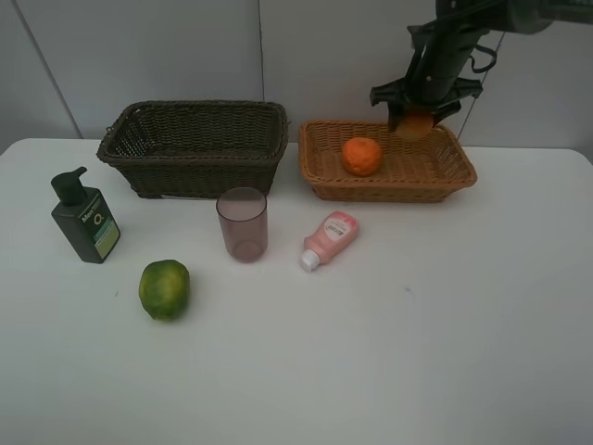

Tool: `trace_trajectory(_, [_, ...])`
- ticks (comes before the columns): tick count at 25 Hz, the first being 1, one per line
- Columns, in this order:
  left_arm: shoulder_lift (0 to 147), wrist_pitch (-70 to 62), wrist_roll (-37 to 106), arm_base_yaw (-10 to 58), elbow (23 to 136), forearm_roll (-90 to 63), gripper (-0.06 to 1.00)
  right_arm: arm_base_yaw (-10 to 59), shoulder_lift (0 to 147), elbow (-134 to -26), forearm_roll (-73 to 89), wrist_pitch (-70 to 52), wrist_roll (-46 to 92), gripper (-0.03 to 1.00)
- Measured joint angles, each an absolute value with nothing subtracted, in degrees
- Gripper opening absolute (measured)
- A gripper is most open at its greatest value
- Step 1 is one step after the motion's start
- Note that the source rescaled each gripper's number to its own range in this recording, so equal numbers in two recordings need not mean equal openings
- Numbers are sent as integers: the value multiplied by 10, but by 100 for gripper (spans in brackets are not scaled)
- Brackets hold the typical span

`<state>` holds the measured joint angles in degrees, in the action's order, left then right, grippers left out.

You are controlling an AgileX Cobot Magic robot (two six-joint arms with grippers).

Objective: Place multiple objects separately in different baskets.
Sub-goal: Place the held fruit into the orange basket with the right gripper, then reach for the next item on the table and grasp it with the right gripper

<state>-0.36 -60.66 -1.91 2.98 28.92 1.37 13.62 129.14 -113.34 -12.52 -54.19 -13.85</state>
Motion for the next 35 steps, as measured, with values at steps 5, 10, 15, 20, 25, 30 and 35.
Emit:
trace_trajectory(5, [-4,-607,-19,30,289,14,94,128,1300,-1133,-124,-524,-139,19])
trace_trajectory(10, [-4,-607,-19,30,289,14,94,125,1329,-1134,-124,-528,-153,19])
trace_trajectory(15, [-4,-607,-19,30,289,14,94,125,1334,-1134,-124,-532,-169,20])
trace_trajectory(20, [-4,-607,-19,30,289,14,94,125,1334,-1136,-124,-531,-169,84])
trace_trajectory(25, [-4,-607,-19,30,289,14,94,127,1334,-1137,-124,-544,-169,99])
trace_trajectory(30, [-4,-607,-19,30,289,14,94,136,1318,-1137,-124,-571,-169,99])
trace_trajectory(35, [-4,-607,-19,30,289,14,94,147,1280,-1137,-117,-615,-163,99])
